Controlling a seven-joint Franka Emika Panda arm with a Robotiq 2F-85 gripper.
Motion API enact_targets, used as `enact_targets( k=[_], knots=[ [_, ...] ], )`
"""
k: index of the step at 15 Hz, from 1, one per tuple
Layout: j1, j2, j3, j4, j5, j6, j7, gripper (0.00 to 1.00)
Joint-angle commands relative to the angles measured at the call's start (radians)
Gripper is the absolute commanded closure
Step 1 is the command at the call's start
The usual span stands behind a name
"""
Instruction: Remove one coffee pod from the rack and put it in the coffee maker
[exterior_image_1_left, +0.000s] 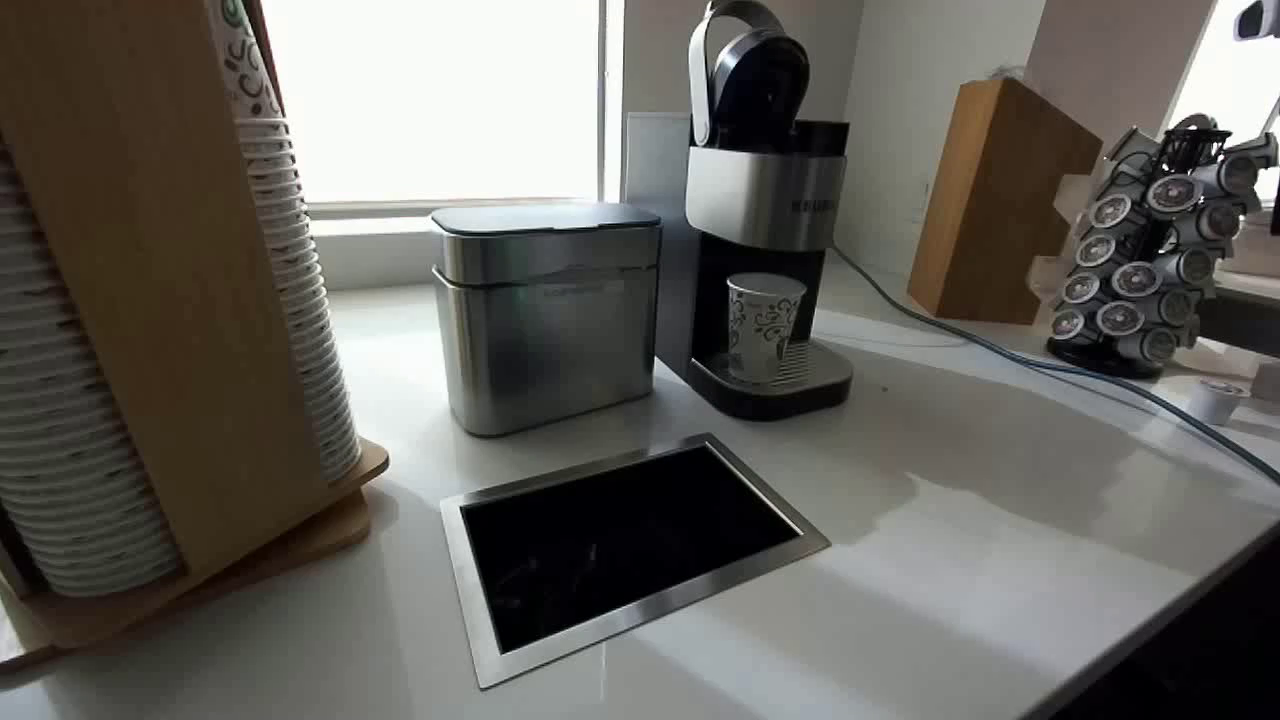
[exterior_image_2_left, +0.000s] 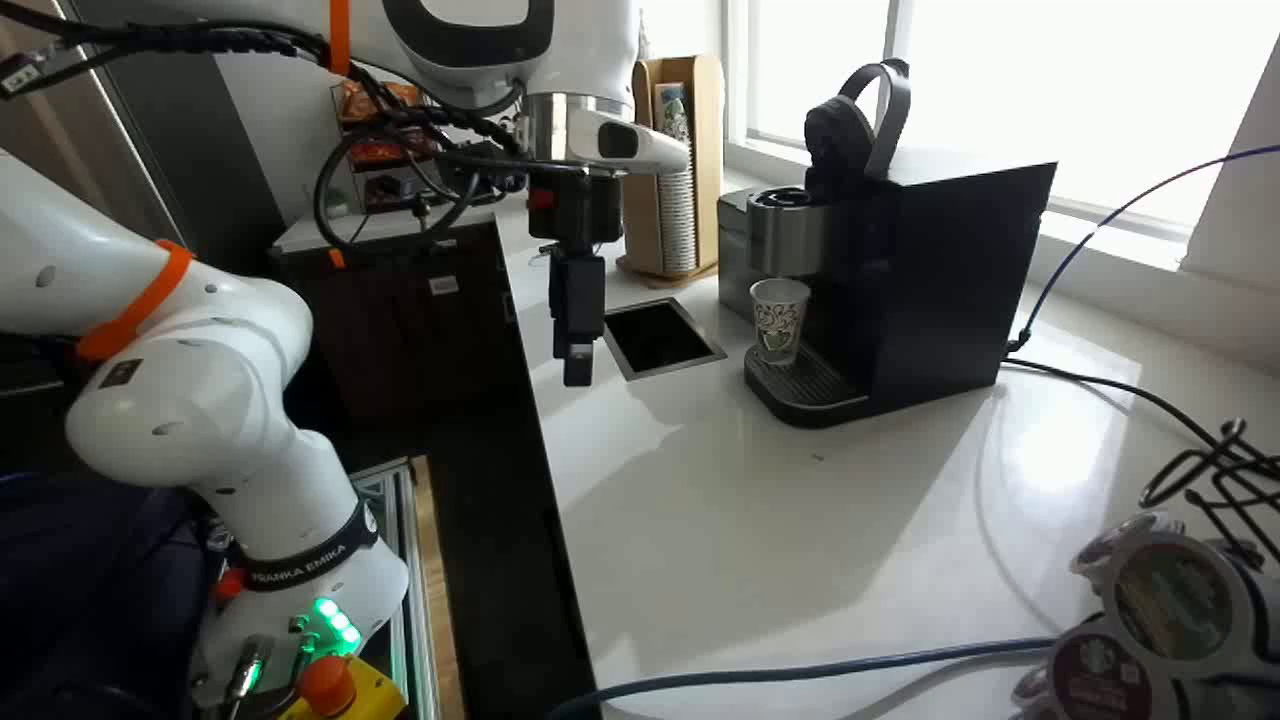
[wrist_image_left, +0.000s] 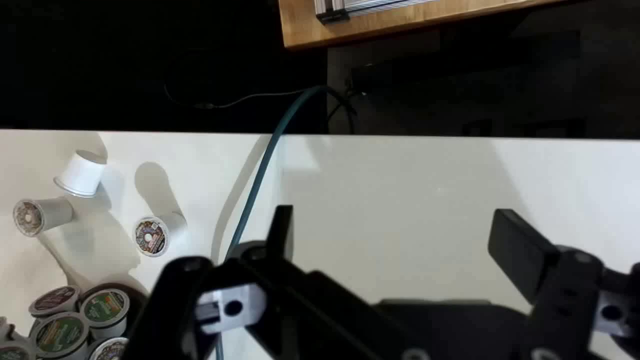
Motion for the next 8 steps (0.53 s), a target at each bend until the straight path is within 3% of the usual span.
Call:
enact_targets(
  k=[1,5,8],
  knots=[
    [0.025,0.000,-0.020,0.002,-0.010,-0.006,0.011,0.00],
    [0.025,0.000,-0.020,0.002,-0.010,-0.006,0.011,0.00],
    [-0.018,0.001,-0.057,-0.014,-0.013,0.119,0.104,0.00]
  ],
)
